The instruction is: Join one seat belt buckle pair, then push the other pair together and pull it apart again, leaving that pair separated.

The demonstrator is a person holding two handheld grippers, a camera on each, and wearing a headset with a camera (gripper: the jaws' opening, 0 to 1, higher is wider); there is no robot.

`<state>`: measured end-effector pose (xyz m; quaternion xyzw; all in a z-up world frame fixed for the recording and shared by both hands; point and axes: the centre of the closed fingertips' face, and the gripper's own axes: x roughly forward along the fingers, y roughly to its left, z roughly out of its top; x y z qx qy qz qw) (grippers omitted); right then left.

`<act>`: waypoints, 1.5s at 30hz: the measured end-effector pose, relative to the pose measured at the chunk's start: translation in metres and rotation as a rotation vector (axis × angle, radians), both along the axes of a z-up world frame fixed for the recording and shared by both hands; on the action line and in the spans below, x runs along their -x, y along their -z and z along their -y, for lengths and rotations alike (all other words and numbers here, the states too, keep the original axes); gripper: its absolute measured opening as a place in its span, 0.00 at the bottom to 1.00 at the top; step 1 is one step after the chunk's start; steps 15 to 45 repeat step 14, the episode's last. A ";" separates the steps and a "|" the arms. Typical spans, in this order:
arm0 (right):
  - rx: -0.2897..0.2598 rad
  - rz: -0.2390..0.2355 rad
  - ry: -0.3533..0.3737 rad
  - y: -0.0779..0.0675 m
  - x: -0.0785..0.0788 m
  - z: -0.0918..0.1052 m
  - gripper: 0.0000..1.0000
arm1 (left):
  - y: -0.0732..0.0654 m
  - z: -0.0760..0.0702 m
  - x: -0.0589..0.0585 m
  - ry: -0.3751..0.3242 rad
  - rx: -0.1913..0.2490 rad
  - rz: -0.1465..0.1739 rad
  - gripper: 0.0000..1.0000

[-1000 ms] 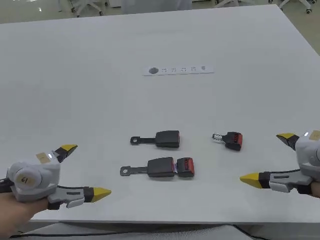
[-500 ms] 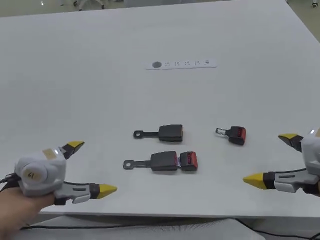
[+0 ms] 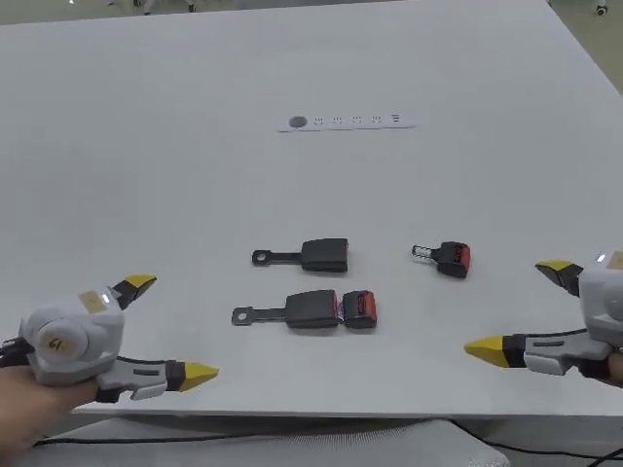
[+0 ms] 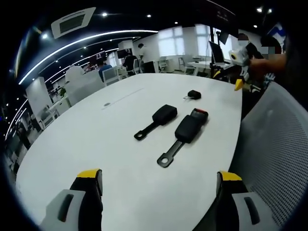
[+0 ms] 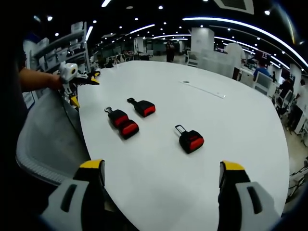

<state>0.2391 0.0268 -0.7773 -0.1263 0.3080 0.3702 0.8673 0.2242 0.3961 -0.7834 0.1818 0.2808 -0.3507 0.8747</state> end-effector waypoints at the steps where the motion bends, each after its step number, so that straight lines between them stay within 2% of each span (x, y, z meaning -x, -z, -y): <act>1: 0.001 0.002 0.002 0.000 0.000 0.000 1.00 | -0.001 -0.001 -0.001 -0.005 0.003 0.003 1.00; 6: -0.007 0.004 0.027 0.001 -0.002 0.002 1.00 | -0.002 0.000 -0.001 -0.010 0.013 0.006 1.00; 8: -0.011 -0.002 0.032 0.002 -0.002 0.002 1.00 | 0.001 0.002 0.001 0.003 0.001 -0.001 1.00; 14: -0.008 -0.004 0.038 0.001 -0.003 0.005 1.00 | 0.000 0.002 0.001 0.009 -0.010 0.010 1.00; 45: -0.008 -0.004 0.038 0.001 -0.003 0.005 1.00 | 0.000 0.002 0.001 0.009 -0.010 0.010 1.00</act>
